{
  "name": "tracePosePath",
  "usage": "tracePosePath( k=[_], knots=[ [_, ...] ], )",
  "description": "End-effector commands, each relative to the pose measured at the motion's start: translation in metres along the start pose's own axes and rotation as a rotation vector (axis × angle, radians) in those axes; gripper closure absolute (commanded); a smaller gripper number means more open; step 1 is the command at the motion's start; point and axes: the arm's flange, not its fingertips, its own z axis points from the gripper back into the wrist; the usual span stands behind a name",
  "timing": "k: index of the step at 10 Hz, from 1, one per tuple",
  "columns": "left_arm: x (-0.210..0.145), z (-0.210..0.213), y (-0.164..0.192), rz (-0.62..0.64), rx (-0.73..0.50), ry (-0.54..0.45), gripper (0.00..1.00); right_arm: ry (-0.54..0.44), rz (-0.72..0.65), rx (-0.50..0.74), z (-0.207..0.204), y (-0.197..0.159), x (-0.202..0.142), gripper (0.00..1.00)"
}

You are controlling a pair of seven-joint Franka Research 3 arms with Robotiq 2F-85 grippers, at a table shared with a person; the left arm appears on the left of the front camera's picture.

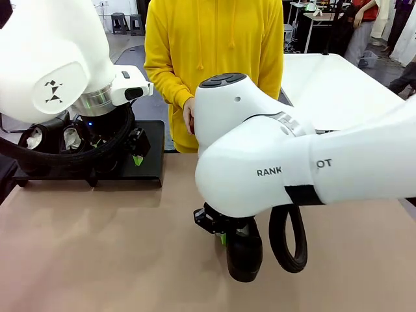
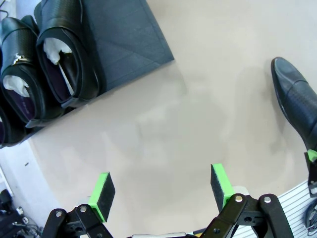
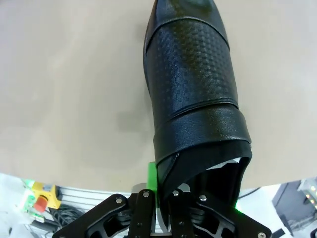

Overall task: Organize the shoes by placing them on the stand.
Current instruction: Pick up one Shoe and place it in the middle of the table.

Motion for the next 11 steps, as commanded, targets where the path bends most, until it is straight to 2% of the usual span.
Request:
tracePosePath(
  k=[1, 4, 8, 10, 11],
  knots=[
    [-0.002, 0.0, 0.002, 0.002, -0.009, -0.011, 0.0, 0.002, -0.11, 0.019, -0.004, 0.018, 0.016, 0.82],
    [-0.002, 0.0, 0.002, 0.002, -0.009, -0.011, 0.0, 0.054, -0.084, 0.031, -0.018, 0.03, 0.026, 0.47],
    [-0.002, 0.0, 0.002, 0.002, -0.009, -0.011, 0.0, 0.053, -0.068, 0.07, -0.004, 0.013, 0.013, 0.0],
    [-0.002, 0.0, 0.002, 0.002, -0.009, -0.011, 0.0, 0.077, -0.058, 0.117, 0.008, 0.001, 0.002, 0.0],
    [-0.002, 0.0, 0.002, 0.002, -0.009, -0.011, 0.0, 0.132, -0.026, 0.14, 0.015, -0.008, -0.005, 0.0]
  ],
)
